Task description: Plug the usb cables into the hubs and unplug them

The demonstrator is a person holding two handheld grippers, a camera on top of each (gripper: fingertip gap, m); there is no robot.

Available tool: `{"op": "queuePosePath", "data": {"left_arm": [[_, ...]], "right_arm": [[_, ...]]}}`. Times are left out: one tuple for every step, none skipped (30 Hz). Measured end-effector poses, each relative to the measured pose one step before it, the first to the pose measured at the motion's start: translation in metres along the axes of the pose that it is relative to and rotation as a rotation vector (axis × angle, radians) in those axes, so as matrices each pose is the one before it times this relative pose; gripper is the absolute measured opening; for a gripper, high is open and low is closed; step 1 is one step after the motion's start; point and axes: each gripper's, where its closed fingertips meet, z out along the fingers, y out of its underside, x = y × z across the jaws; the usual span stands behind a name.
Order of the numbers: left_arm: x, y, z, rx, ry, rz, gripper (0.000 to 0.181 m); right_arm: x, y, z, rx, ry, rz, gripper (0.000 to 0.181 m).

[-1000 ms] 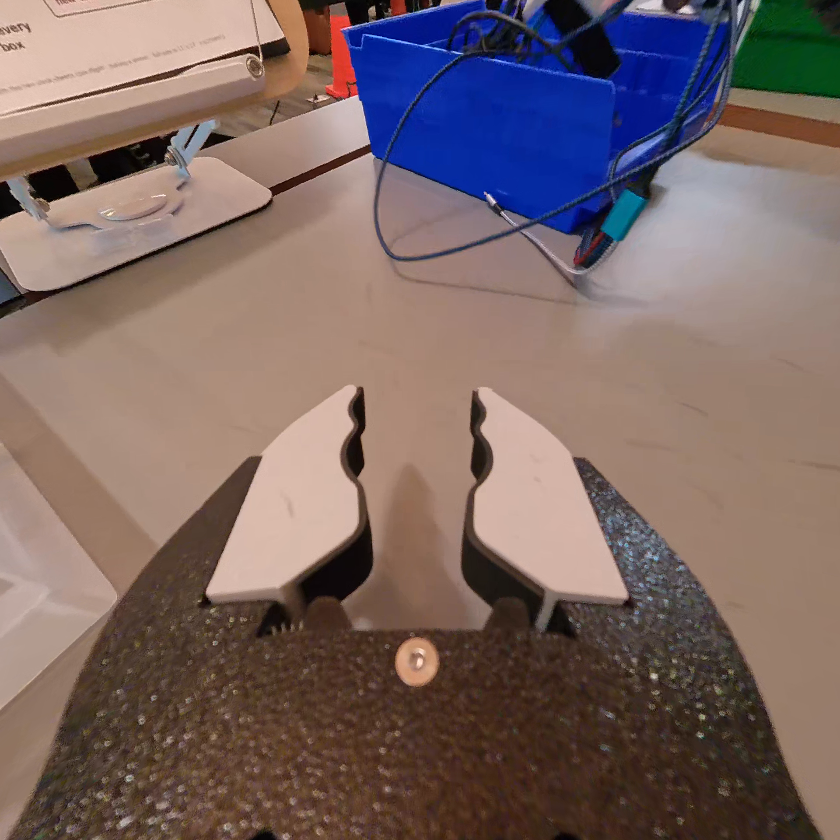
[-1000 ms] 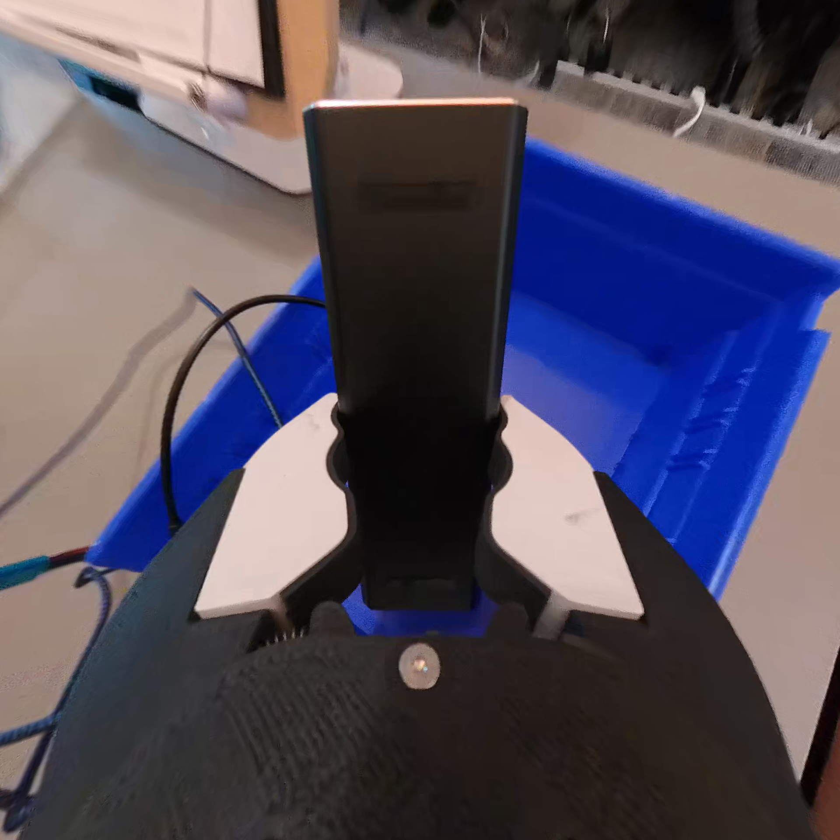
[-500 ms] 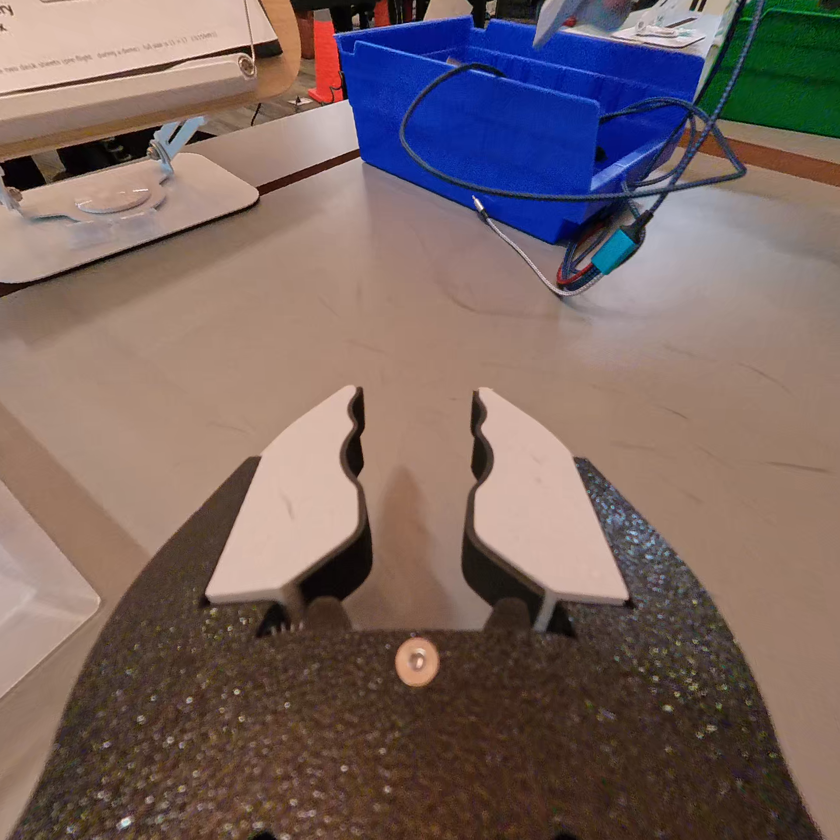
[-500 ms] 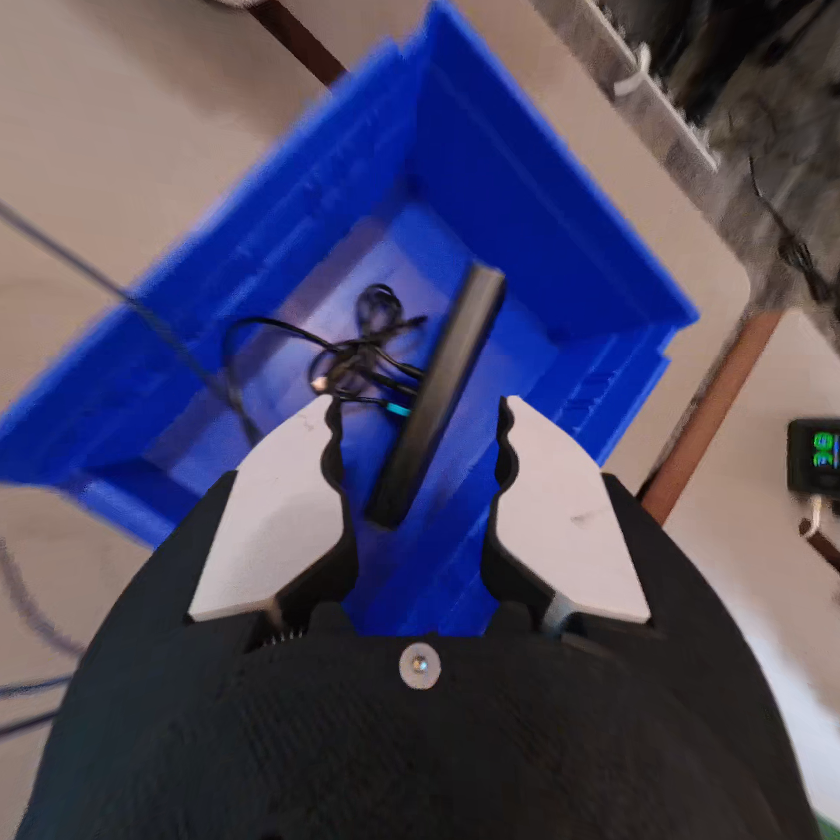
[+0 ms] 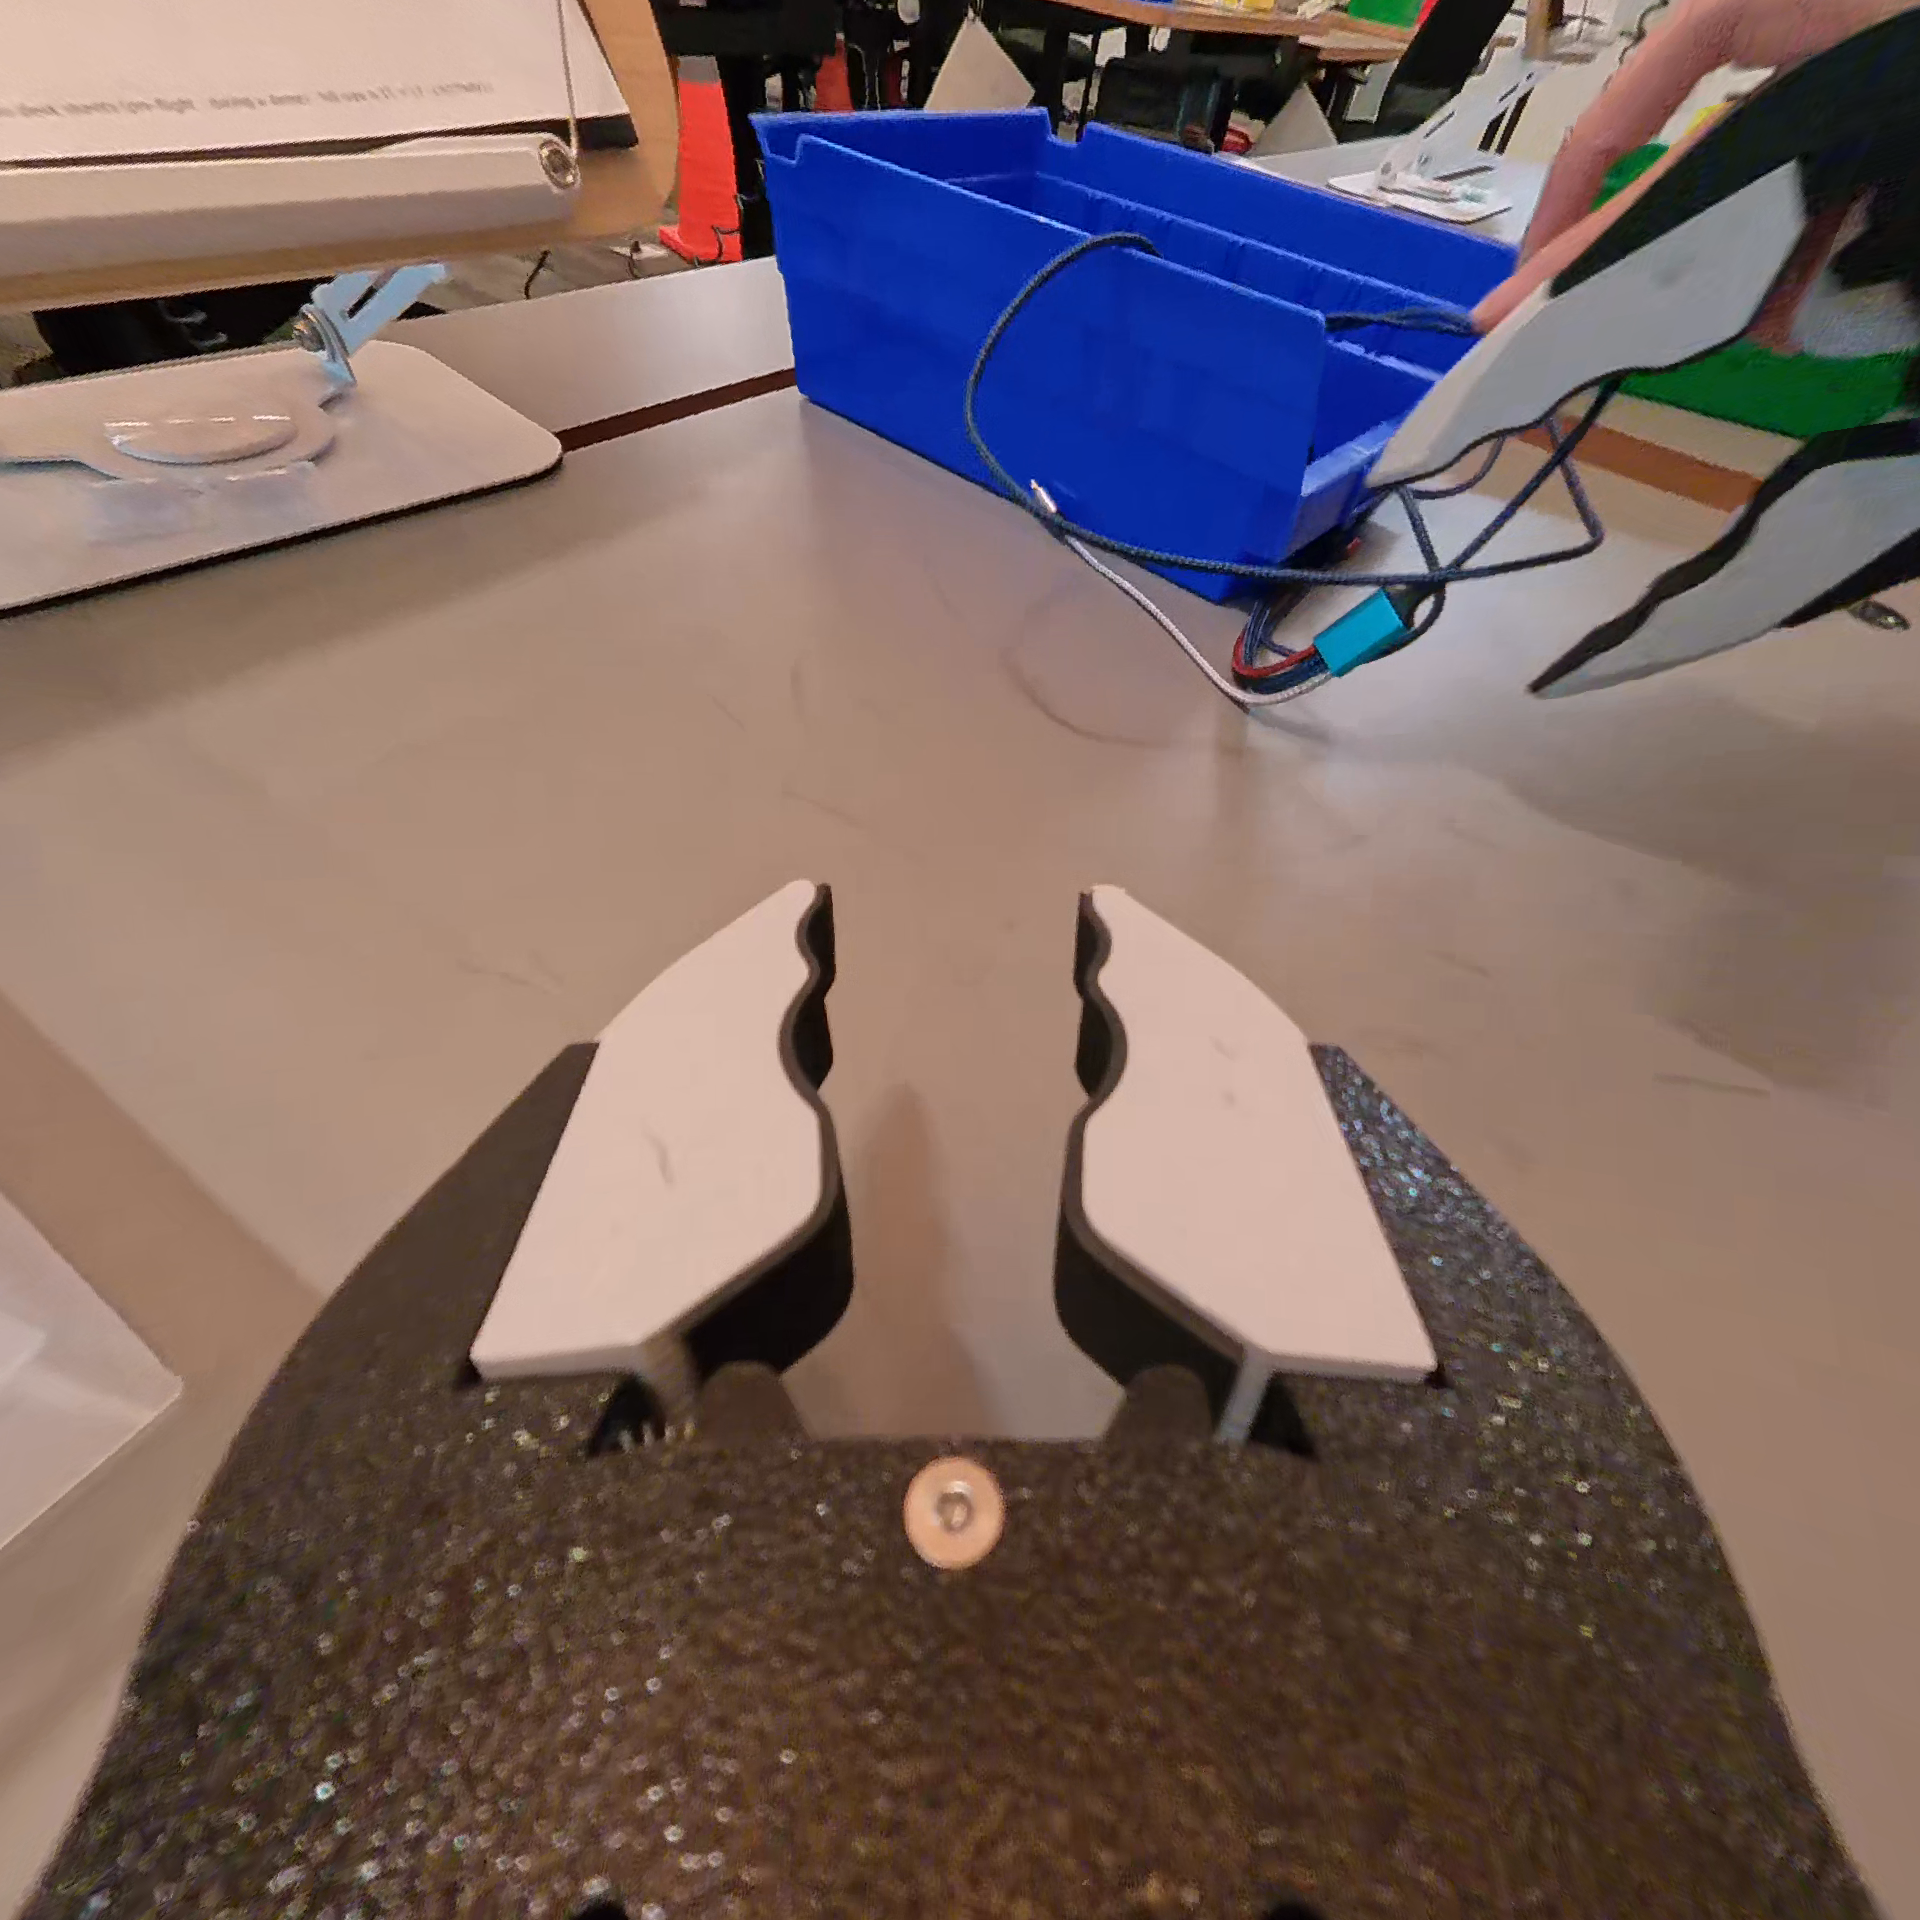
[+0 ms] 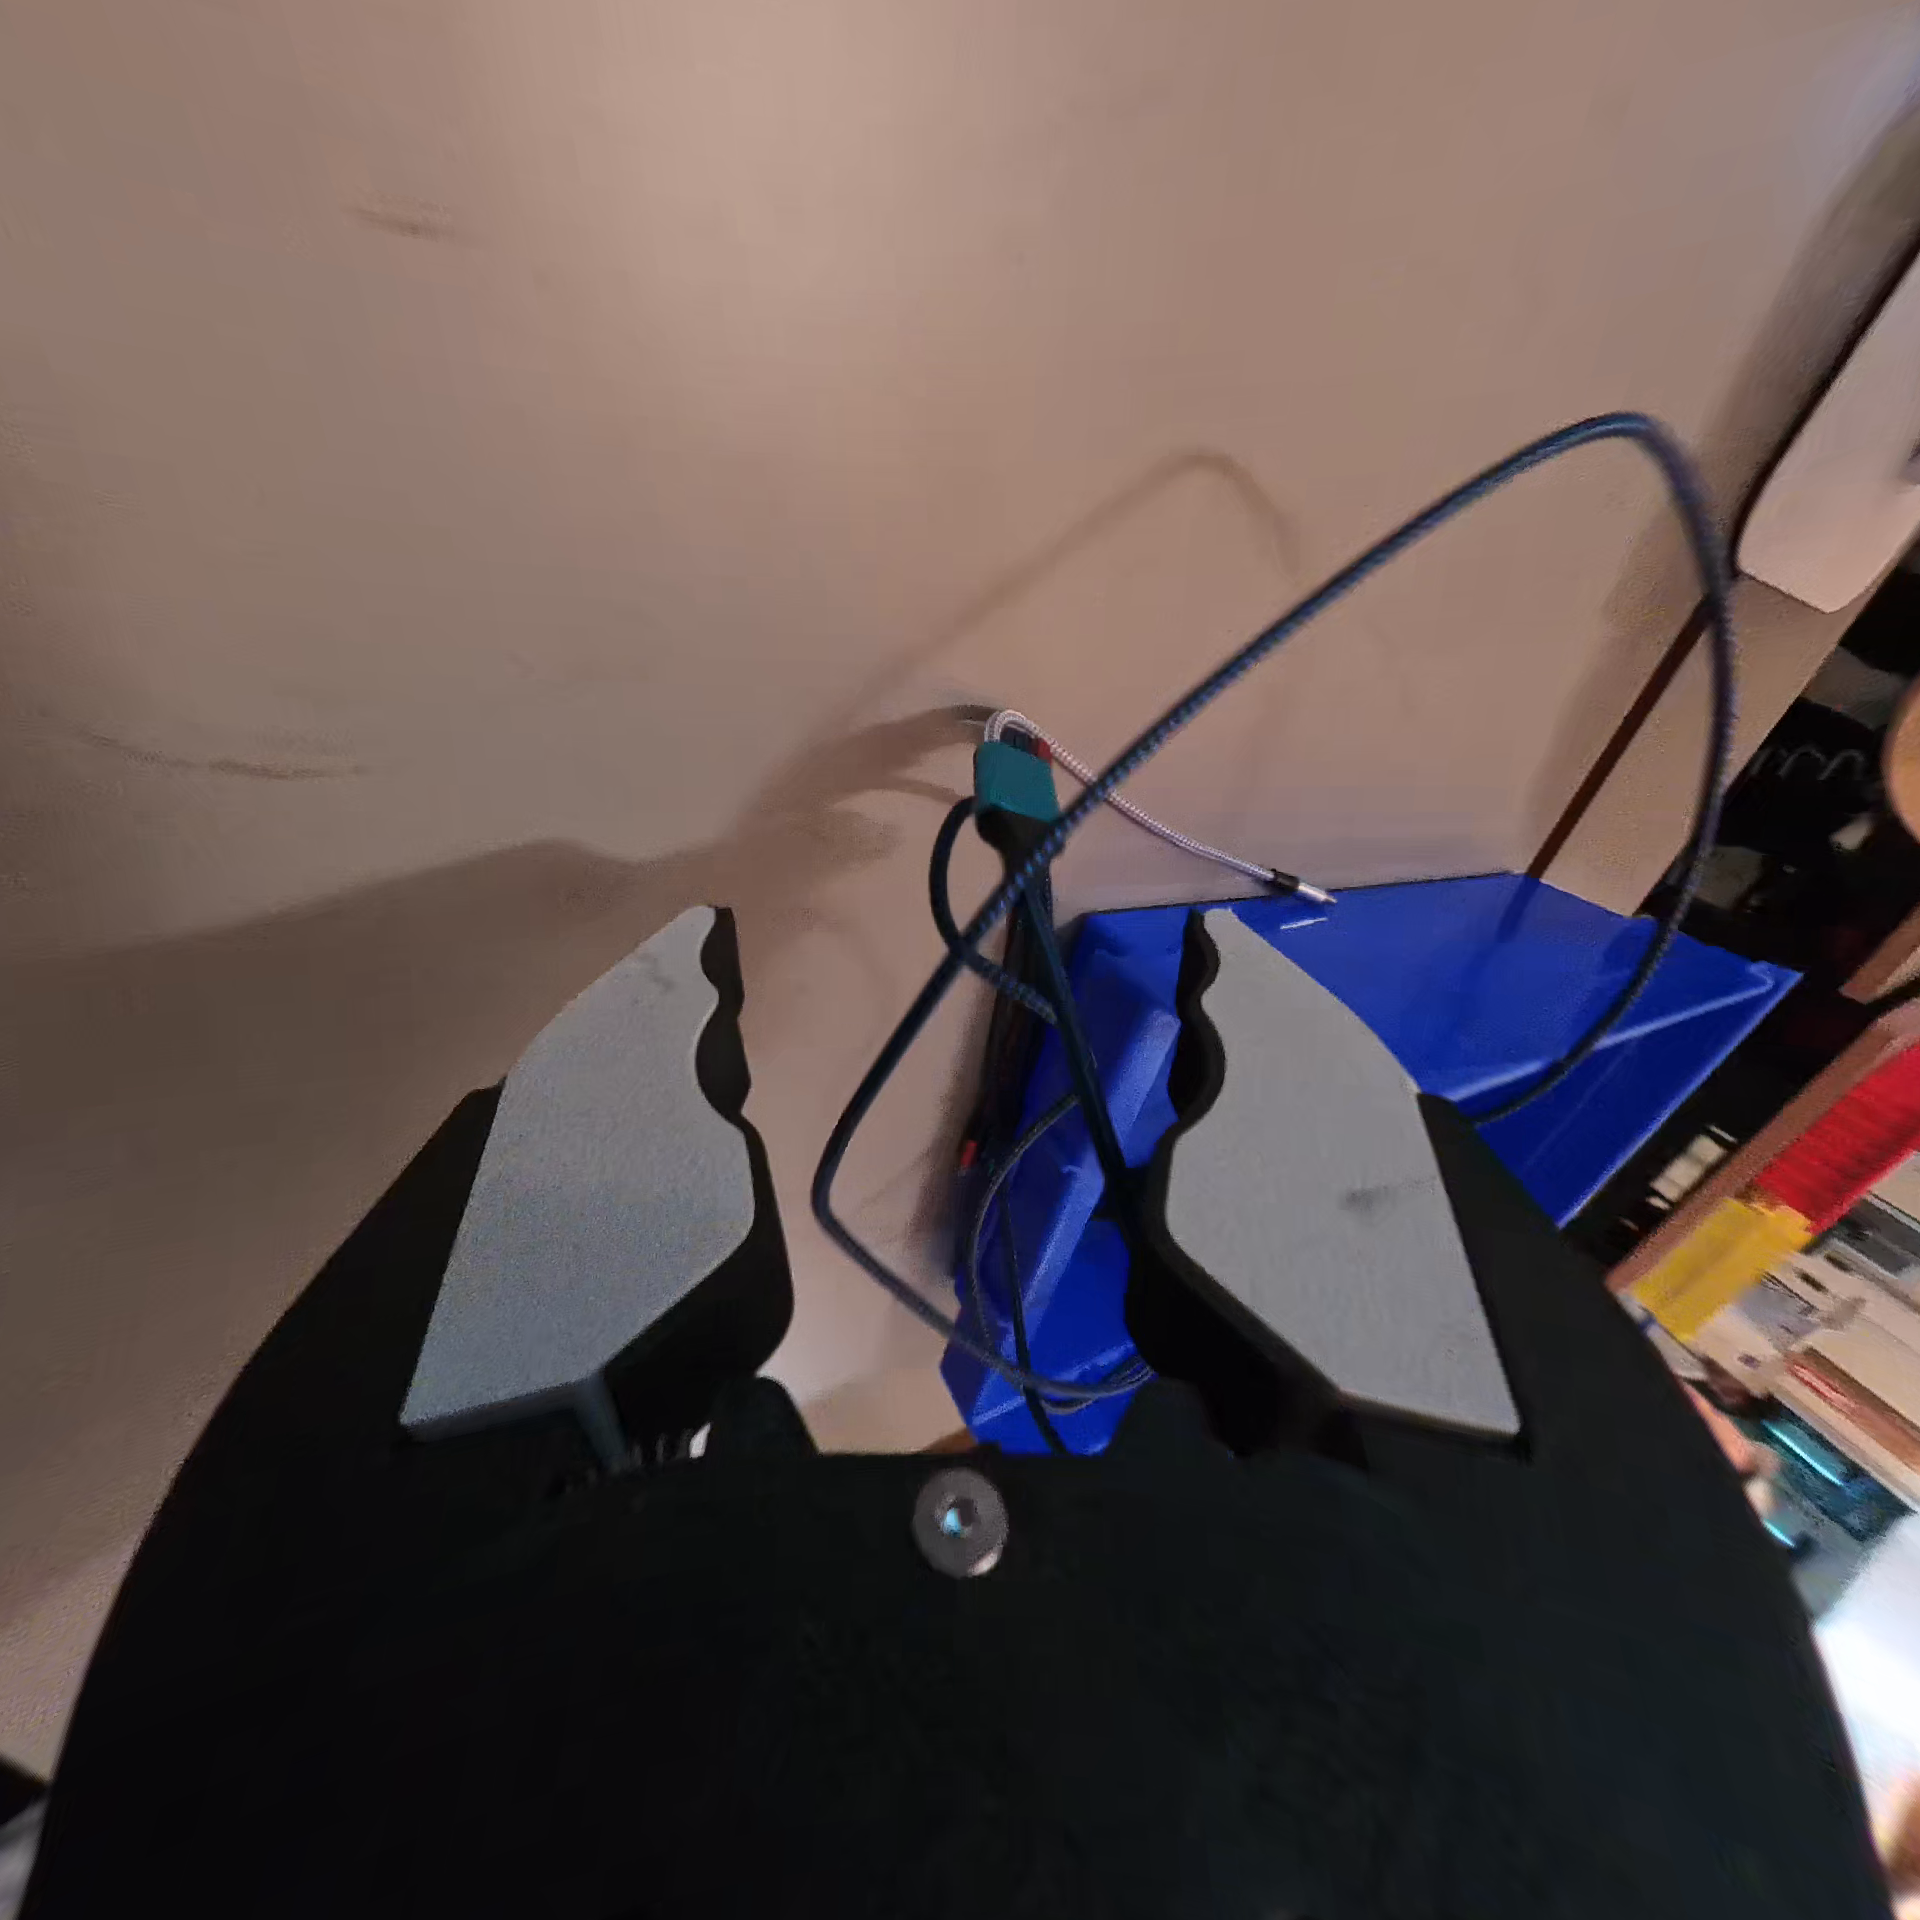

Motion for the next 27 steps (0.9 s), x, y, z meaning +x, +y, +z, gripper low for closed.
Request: {"op": "queuePosePath", "data": {"left_arm": [[0.00133,0.00136,0.00091,-0.0109,0.0007,0.0097,0.043],[0.00141,0.00137,0.00081,-0.0105,-0.0010,0.0123,0.043],[0.00139,0.00123,0.00067,-0.0099,-0.0020,0.0131,0.043],[0.00151,0.00119,0.00056,-0.0086,-0.0003,0.0125,0.043],[0.00112,0.00095,0.00032,-0.0070,-0.0020,0.0108,0.043],[0.00097,0.00083,0.00022,-0.0059,-0.0019,0.0096,0.043],[0.00126,0.00077,0.00009,-0.0051,0.0018,0.0088,0.043],[0.00143,0.00048,0.00008,-0.0034,0.0047,0.0077,0.043],[0.00089,0.00028,0.00024,-0.0023,0.0024,0.0063,0.043],[0.00051,0.00044,0.00040,-0.0037,0.0003,0.0049,0.042],[0.00075,0.00074,0.00057,-0.0064,0.0017,0.0053,0.042],[0.00099,0.00102,0.00102,-0.0091,0.0031,0.0070,0.041],[0.00140,0.00147,0.00123,-0.0127,0.0049,0.0082,0.041],[0.00154,0.00179,0.00156,-0.0158,0.0049,0.0092,0.041],[0.00114,0.00193,0.00166,-0.0171,0.0017,0.0108,0.041],[0.00123,0.00207,0.00171,-0.0173,0.0000,0.0124,0.041],[0.00122,0.00206,0.00172,-0.0182,0.0006,0.0132,0.041],[0.00142,0.00224,0.00176,-0.0188,0.0021,0.0131,0.041],[0.00139,0.00216,0.00171,-0.0185,0.0018,0.0134,0.041],[0.00105,0.00200,0.00156,-0.0168,-0.0013,0.0127,0.041],[0.00072,0.00160,0.00135,-0.0140,-0.0033,0.0127,0.041],[0.00093,0.00123,0.00098,-0.0103,-0.0021,0.0128,0.041],[0.00075,0.00091,0.00073,-0.0073,-0.0012,0.0105,0.041],[0.00036,0.00069,0.00054,-0.0054,-0.0016,0.0061,0.041],[0.00036,0.00033,0.00034,-0.0029,0.0014,0.0024,0.041],[0.00017,0.00004,0.00000,-0.0002,0.0025,-0.0009,0.041],[-0.00011,-0.00023,-0.00017,0.0022,0.0023,-0.0033,0.041]], "right_arm": [[0.00270,-0.00079,0.00763,-0.0157,0.0131,-0.0171,0.080],[0.00537,-0.00271,0.00558,-0.0017,0.0256,-0.0032,0.074],[0.00308,-0.00229,0.00467,-0.0022,0.0076,0.0034,0.061],[-0.00123,-0.00158,0.00492,-0.0017,-0.0178,-0.0029,0.047],[-0.00065,0.00075,0.00396,-0.0128,-0.0045,-0.0097,0.037],[0.00374,0.00149,0.00162,-0.0153,0.0335,-0.0091,0.016],[0.00183,0.00251,-0.00114,-0.0155,0.0184,-0.0082,0.016],[-0.00104,0.00226,-0.00445,-0.0039,-0.0061,0.0014,0.016],[-0.00116,0.00170,-0.00784,0.0133,-0.0164,0.0155,0.016],[0.00463,0.00252,-0.01086,0.0226,0.0109,0.0270,0.016],[0.00796,0.00548,-0.01327,0.0180,0.0164,0.0376,0.016],[0.00920,0.00829,-0.01465,0.0148,0.0059,0.0455,0.016],[0.01246,0.00947,-0.01513,0.0216,0.0153,0.0506,0.016],[0.01868,0.00892,-0.01516,0.0302,0.0450,0.0537,0.015],[0.02110,0.00749,-0.01401,0.0341,0.0474,0.0588,0.015],[0.01833,0.00592,-0.01214,0.0327,0.0186,0.0563,0.015],[0.01996,0.00259,-0.01070,0.0424,0.0304,0.0509,0.014],[0.02269,0.00051,-0.00899,0.0444,0.0455,0.0517,0.013],[0.02149,0.00009,-0.00691,0.0367,0.0333,0.0531,0.013],[0.02127,-0.00006,-0.00520,0.0281,0.0308,0.0517,0.012],[0.02298,-0.00146,-0.00357,0.0314,0.0454,0.0550,0.011],[0.02114,-0.00153,-0.00095,0.0237,0.0379,0.0564,0.011],[0.01807,0.00206,0.00202,-0.0065,0.0247,0.0452,0.011],[0.01716,0.00765,0.00504,-0.0439,0.0341,0.0198,0.009],[0.01523,0.01128,0.00796,-0.0643,0.0408,0.0149,0.008],[0.01139,0.01122,0.01014,-0.0632,0.0389,0.0349,0.008],[0.00410,0.00997,0.01187,-0.0534,0.0122,0.0406,0.008]]}}
